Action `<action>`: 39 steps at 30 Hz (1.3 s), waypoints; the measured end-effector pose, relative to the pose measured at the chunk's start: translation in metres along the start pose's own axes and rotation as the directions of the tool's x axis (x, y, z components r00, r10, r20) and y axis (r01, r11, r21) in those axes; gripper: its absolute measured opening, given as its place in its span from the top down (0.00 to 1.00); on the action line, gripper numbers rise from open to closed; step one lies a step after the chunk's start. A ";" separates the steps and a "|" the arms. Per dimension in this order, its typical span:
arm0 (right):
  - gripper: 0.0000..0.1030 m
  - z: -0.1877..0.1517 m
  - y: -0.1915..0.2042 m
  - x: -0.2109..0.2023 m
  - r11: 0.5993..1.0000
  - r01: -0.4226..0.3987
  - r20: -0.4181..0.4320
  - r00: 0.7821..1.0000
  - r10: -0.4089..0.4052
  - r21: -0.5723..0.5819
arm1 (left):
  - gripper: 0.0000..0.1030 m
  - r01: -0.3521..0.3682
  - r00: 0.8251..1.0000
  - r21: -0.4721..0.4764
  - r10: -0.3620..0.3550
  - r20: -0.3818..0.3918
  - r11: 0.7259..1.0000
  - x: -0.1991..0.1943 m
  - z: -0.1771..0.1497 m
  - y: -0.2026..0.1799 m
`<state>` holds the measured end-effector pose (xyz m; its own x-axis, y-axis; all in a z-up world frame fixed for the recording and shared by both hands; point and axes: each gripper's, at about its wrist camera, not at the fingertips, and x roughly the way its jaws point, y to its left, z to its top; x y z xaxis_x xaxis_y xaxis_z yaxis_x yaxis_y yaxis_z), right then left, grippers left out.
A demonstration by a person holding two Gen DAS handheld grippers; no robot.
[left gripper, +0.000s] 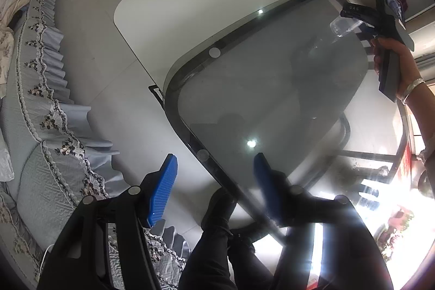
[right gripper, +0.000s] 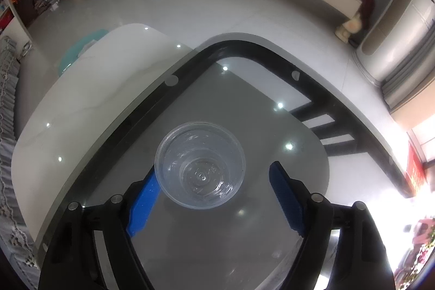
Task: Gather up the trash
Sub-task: 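Close the right gripper around the clear cup, then lift the cup with the right gripper and carry it over the bin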
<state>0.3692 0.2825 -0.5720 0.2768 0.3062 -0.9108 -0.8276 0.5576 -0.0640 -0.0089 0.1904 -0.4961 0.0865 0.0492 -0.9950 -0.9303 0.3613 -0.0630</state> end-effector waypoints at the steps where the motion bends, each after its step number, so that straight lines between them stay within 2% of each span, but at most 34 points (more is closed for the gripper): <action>1: 0.34 0.000 0.000 0.001 1.000 -0.004 -0.004 1.000 0.004 0.000 | 0.43 -0.001 1.000 0.001 0.001 0.000 1.000 0.000 0.000 0.000; 3: 0.41 0.001 -0.001 0.002 1.000 -0.014 0.000 1.000 0.014 0.007 | 0.43 0.000 1.000 0.004 0.000 -0.001 1.000 0.000 0.000 0.000; 5: 0.54 0.002 -0.003 0.006 1.000 -0.026 -0.014 1.000 0.026 0.012 | 0.43 -0.001 1.000 0.009 0.001 -0.001 1.000 0.002 -0.001 -0.001; 11: 0.56 -0.001 -0.012 0.003 0.998 -0.057 -0.009 0.998 0.058 0.041 | 0.43 -0.003 1.000 0.015 0.003 -0.009 1.000 0.006 -0.004 -0.003; 16: 0.56 -0.005 -0.011 -0.005 0.998 -0.067 -0.001 0.998 0.067 -0.001 | 0.43 -0.005 1.000 0.023 0.005 -0.002 1.000 0.005 -0.003 -0.006; 21: 0.56 -0.007 -0.020 -0.011 0.997 -0.083 -0.003 0.997 0.083 0.010 | 0.43 -0.002 1.000 0.036 0.001 0.005 0.999 0.002 -0.001 -0.014; 29: 0.55 -0.021 -0.041 -0.025 0.996 -0.094 -0.008 0.996 0.094 0.003 | 0.43 0.011 1.000 0.084 -0.012 0.007 0.996 -0.002 -0.002 -0.040; 39: 0.55 -0.060 -0.085 -0.046 0.996 -0.083 -0.015 0.996 0.083 0.022 | 0.43 0.024 1.000 0.170 -0.026 0.007 0.985 -0.006 -0.010 -0.086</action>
<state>0.3976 0.1751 -0.5490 0.1996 0.3403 -0.9189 -0.8370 0.5468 0.0207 0.0676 0.1499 -0.4854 0.1132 0.0464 -0.9925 -0.8538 0.5154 -0.0733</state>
